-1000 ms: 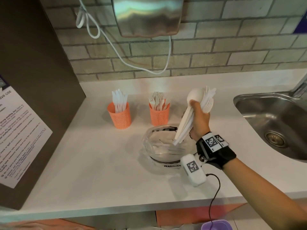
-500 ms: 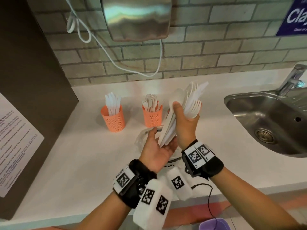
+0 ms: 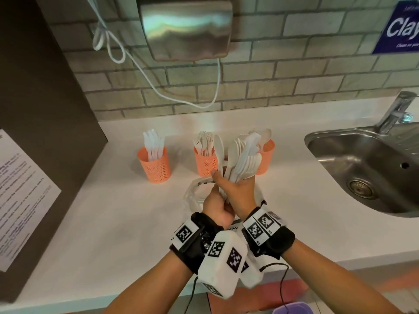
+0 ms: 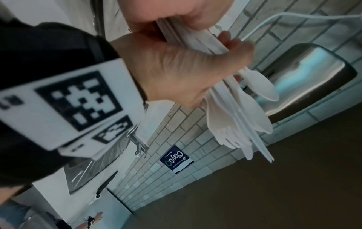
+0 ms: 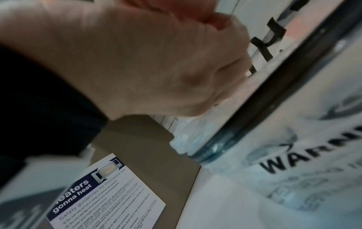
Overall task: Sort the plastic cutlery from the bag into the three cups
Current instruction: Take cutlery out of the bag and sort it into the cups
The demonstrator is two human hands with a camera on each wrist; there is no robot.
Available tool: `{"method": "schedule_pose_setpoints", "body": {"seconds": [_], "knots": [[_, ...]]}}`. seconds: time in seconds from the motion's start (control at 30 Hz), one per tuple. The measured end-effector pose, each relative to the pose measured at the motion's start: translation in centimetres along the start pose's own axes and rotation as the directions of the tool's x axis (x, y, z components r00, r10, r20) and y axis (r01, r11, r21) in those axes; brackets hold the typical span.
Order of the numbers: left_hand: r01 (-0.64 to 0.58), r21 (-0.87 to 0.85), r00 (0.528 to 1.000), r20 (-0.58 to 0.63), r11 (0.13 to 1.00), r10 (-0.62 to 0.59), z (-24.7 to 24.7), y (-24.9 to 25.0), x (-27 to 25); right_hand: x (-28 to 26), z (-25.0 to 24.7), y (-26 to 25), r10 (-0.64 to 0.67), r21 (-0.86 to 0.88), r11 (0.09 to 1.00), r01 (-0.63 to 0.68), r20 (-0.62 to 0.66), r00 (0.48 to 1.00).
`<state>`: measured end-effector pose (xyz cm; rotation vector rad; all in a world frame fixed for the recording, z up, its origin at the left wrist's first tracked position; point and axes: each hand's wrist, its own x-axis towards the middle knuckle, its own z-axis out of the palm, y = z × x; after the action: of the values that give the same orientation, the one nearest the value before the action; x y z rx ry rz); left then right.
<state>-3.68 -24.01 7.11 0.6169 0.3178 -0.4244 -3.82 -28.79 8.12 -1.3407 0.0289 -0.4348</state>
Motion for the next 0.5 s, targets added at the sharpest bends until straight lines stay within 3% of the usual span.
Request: {"method": "schedule_pose_setpoints", "body": {"seconds": [0.07, 0.27, 0.4, 0.5], "knots": [[-0.001, 0.013, 1.0, 0.008, 1.0, 0.001, 0.0, 0.1, -0.1, -0.1, 0.0, 0.6, 0.058, -0.018, 0.998, -0.058, 0.002, 0.998], [0.001, 0.339, 0.998, -0.06, 0.941, 0.021, -0.9, 0.7, -0.2, 1.1, -0.6, 0.8, 0.262, 0.022, 0.965, -0.263, 0.016, 0.965], [0.024, 0.659, 1.0, -0.014, 0.752, -0.019, -1.8, 2.0, -1.3, 2.4, -2.3, 0.2, 0.308, -0.033, 0.951, -0.306, 0.074, 0.949], [-0.175, 0.81, 0.983, 0.113, 0.559, 0.144, -2.2, 3.5, -1.6, 2.4, -3.2, 0.0, 0.287, -0.21, 0.942, -0.262, 0.099, 0.953]]}}
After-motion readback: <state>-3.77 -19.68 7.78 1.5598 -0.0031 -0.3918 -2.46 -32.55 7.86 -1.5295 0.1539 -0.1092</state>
